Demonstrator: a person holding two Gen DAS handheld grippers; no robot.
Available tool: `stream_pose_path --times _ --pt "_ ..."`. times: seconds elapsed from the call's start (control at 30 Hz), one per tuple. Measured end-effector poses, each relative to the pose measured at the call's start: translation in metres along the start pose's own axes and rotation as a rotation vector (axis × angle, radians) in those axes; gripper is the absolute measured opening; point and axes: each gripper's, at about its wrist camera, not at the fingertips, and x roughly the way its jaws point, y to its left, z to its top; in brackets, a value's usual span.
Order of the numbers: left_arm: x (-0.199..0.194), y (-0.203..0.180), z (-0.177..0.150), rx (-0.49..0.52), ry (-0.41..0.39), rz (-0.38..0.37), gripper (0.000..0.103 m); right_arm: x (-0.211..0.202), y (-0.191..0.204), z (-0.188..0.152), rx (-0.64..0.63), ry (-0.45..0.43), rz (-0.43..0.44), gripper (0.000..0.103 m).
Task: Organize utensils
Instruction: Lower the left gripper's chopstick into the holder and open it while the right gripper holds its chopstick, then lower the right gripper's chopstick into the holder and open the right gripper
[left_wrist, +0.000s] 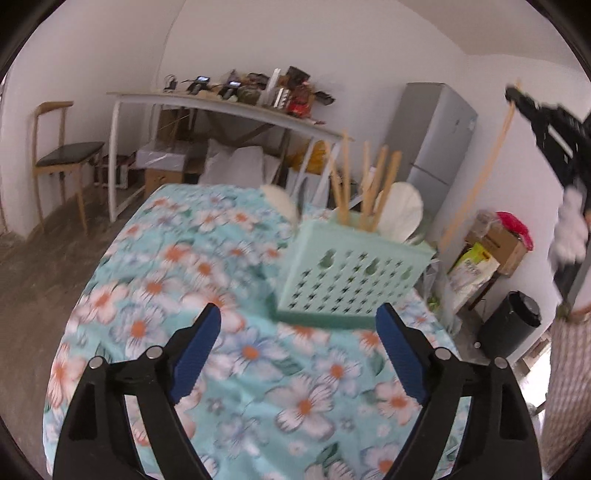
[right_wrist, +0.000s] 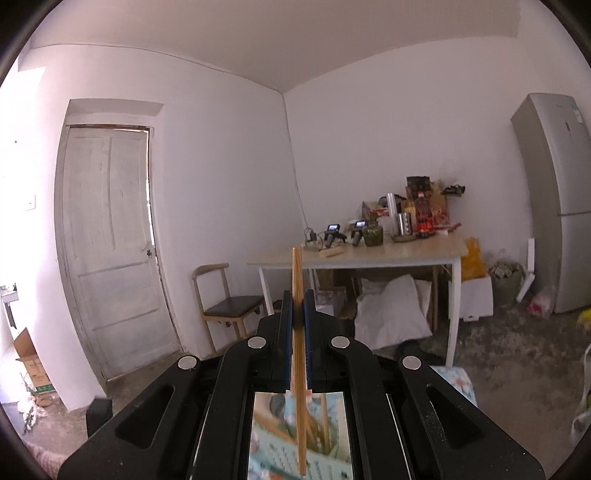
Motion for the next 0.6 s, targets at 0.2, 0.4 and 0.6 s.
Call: stream_pose_path --times 0.2,0.4,0.6 --pt "0.003 0.003 -0.007 0.01 -0.008 0.042 0.089 0.029 -0.002 -0.002 -0.014 0.002 -0.017 0.004" --pt "0.005 0.004 -0.009 0.012 -0.012 0.055 0.092 0.061 -0.005 -0.024 -0.045 0.054 -0.049 0.004" --pt "0.008 0.006 -0.01 -0.002 -0.017 0.088 0.094 0.08 -0.016 -0.062 -0.018 0.17 -0.07 0.008"
